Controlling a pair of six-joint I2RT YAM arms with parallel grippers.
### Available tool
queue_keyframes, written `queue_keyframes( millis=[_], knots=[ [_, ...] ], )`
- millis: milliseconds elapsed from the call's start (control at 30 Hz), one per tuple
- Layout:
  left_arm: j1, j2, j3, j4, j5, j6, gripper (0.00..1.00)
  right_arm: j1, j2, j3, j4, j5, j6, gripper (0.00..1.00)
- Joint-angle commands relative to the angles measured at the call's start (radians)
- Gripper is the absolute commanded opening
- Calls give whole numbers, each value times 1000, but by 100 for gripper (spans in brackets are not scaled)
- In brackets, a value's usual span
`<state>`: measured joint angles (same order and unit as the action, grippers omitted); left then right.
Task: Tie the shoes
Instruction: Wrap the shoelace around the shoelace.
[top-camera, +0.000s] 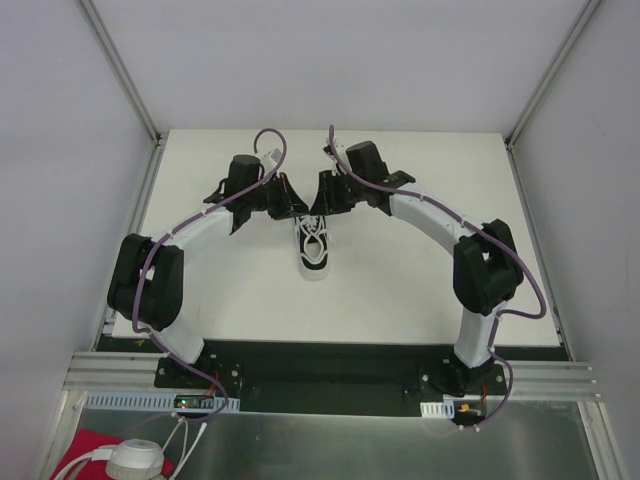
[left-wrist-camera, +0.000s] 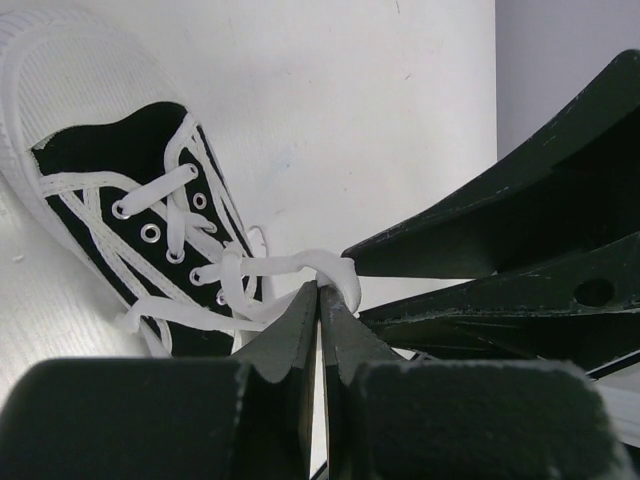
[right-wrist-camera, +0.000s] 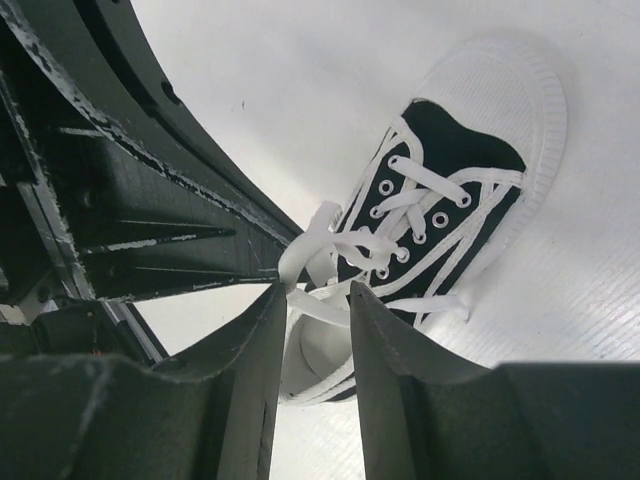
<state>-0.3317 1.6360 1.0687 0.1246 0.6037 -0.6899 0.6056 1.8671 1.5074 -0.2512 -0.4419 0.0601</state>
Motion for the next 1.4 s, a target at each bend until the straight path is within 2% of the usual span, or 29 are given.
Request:
queue_keyframes(
  millis=[0,300,367,400,467,1367],
  knots=[
    [13,-4,-6,35,33,3,0,2,13,62,0,-9,17,35],
    [16,-4,-7,35,31,3,0,2,27,56,39,-37,44,28],
    [19,-2,-9,35,36,1,0,0,12,13,82,-38,55,31],
    [22,-1,-10,38,39,0,0,-3,-11,-5,102,-43,70,39],
    [33,4,-21,64,65,-14,0,-12,-28,-39,154,-44,87,44],
    [42,44,-24,104,110,-36,0,-40,-135,-168,216,88,98,45]
  ],
)
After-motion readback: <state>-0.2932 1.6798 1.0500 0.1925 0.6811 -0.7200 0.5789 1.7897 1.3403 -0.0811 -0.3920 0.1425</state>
